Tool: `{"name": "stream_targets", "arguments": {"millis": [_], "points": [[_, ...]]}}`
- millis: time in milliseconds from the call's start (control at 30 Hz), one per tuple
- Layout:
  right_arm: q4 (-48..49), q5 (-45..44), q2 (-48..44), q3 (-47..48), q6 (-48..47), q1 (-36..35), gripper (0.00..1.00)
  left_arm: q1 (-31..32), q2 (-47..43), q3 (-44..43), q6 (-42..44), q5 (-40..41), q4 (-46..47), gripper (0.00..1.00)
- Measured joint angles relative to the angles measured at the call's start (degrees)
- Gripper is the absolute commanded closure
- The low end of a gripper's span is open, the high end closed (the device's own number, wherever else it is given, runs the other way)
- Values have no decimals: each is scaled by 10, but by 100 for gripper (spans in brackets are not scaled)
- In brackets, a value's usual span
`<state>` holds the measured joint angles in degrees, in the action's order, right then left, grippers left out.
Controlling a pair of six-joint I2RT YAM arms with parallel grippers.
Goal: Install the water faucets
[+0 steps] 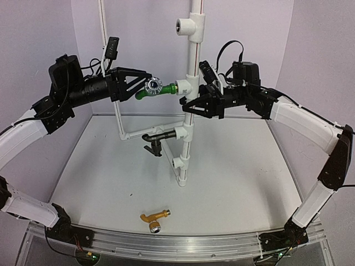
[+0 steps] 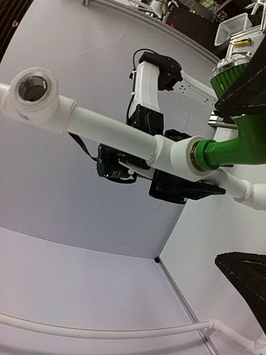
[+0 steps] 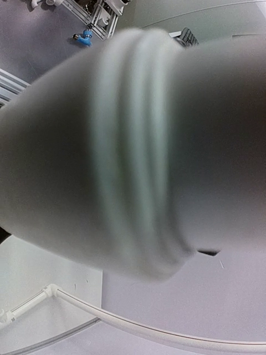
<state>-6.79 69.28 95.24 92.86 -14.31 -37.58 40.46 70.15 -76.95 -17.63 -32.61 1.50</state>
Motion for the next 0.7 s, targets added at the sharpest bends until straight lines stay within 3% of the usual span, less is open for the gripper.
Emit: {"name": "stream_targets", "arguments": {"millis": [167,500,700], "points": [[1,1,1,0,0,0,100,13,-1,-11,18,-16,-16,40],[3,1,2,0,-2,0,100,20,-3,-60,45,-17,-52,64],[3,-6,2,0,-2,0,100,89,-2,-95,77,0,-110,73]]}}
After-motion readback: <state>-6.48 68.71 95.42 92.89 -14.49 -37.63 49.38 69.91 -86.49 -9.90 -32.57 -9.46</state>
